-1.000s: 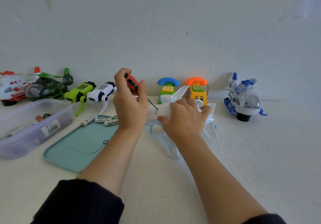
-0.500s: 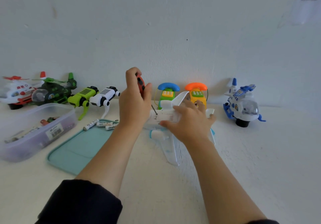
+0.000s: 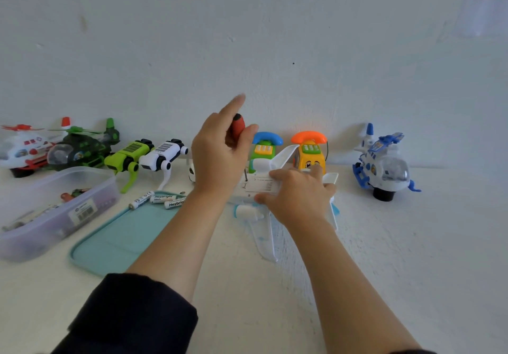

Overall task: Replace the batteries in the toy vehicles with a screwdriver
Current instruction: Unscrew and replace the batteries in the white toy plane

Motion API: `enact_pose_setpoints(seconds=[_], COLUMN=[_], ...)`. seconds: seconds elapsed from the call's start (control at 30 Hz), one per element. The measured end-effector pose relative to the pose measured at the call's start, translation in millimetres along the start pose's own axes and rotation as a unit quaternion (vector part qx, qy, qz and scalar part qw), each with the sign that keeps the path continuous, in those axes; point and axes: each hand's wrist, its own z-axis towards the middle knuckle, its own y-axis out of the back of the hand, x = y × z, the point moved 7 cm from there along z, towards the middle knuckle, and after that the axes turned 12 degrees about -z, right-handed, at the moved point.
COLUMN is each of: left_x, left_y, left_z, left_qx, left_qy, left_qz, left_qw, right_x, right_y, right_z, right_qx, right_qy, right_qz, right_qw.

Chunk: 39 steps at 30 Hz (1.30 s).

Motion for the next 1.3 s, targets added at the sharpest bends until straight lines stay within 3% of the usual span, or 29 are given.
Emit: enact_pose_setpoints(seconds=[0.13, 0.37, 0.5, 0.63, 0.83, 1.07, 1.17, 1.3], left_x=[-3.8, 17.5, 14.4, 13.8, 7.4, -5.9, -10.2, -12.4], left_y=[-1.8, 18.0, 20.9, 21.2, 22.6, 13.5, 6.5, 8.1], left_z=[-7.5, -6.8, -5.3, -7.9, -12.0, -11.6, -12.3, -12.7], left_qx=[-0.026, -0.075, -0.032, -0.033, -0.066, -0.021, 0.020, 0.005], left_qy=[-0.026, 0.104, 0.084, 0.058, 0.037, 0.015, -0.020, -0.032], left_qz=[0.045, 0.004, -0.070, -0.037, 0.097, -0.017, 0.000, 0.055], left_qw=[0.998, 0.992, 0.993, 0.997, 0.992, 1.000, 1.000, 0.998], right_x=[0.3, 0.9, 1.4, 2.2, 1.1, 0.5, 0.6, 1.1], right_y=[-0.9, -0.1, 0.4, 0.8, 0.3, 0.3, 0.1, -0.2], right_z=[-0.3, -0.2, -0.4, -1.1, -0.4, -0.2, -0.2, -0.3], right_qx=[-0.002, 0.003, 0.003, 0.002, 0.003, 0.001, -0.003, -0.002], right_qy=[0.003, 0.005, 0.002, 0.000, -0.004, -0.005, -0.005, -0.005], right_qz=[0.003, 0.003, 0.004, 0.005, 0.009, 0.012, 0.013, 0.013], right_qw=[1.000, 1.000, 1.000, 1.000, 1.000, 1.000, 1.000, 1.000])
